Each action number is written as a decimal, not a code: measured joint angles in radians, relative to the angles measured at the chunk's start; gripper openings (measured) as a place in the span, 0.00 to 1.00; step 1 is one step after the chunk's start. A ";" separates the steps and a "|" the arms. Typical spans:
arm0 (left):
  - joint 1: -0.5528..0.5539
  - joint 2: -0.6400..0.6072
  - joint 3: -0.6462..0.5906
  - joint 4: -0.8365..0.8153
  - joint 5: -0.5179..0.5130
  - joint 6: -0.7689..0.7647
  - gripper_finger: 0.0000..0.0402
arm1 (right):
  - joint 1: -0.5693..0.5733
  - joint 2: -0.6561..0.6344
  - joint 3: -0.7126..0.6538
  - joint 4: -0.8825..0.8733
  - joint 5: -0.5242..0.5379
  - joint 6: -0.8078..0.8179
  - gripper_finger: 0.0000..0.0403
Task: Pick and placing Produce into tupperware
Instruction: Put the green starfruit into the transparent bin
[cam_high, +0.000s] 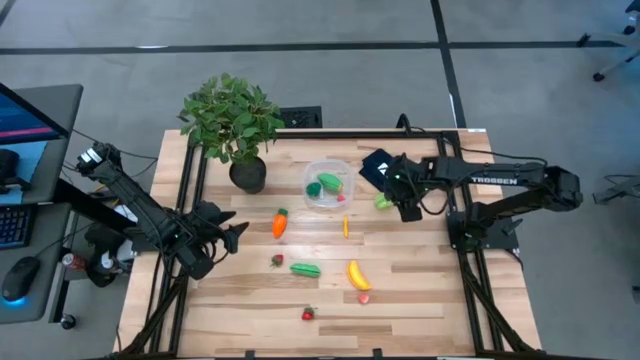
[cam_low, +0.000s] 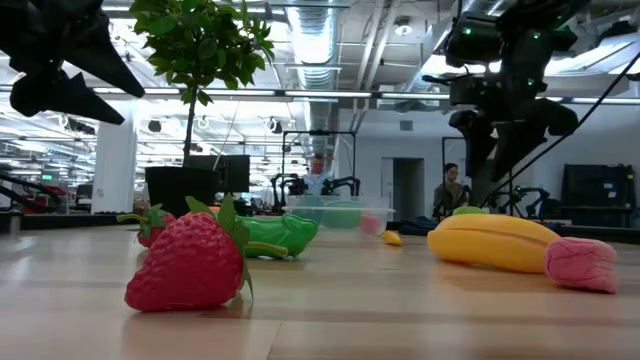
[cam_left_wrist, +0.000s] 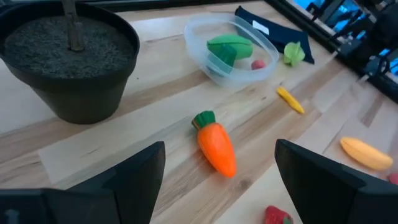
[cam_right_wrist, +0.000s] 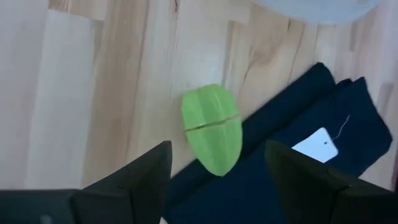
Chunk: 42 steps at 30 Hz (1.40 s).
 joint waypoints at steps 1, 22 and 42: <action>0.000 0.000 0.000 0.000 -0.002 -0.002 0.73 | -0.003 0.000 0.000 0.004 0.000 -0.011 0.62; 0.000 0.000 0.000 -0.003 -0.050 -0.015 0.73 | -0.001 0.254 0.000 0.095 0.000 -0.065 0.62; 0.000 0.000 0.000 -0.002 -0.049 -0.022 0.73 | -0.003 0.277 0.000 0.141 0.000 -0.033 0.55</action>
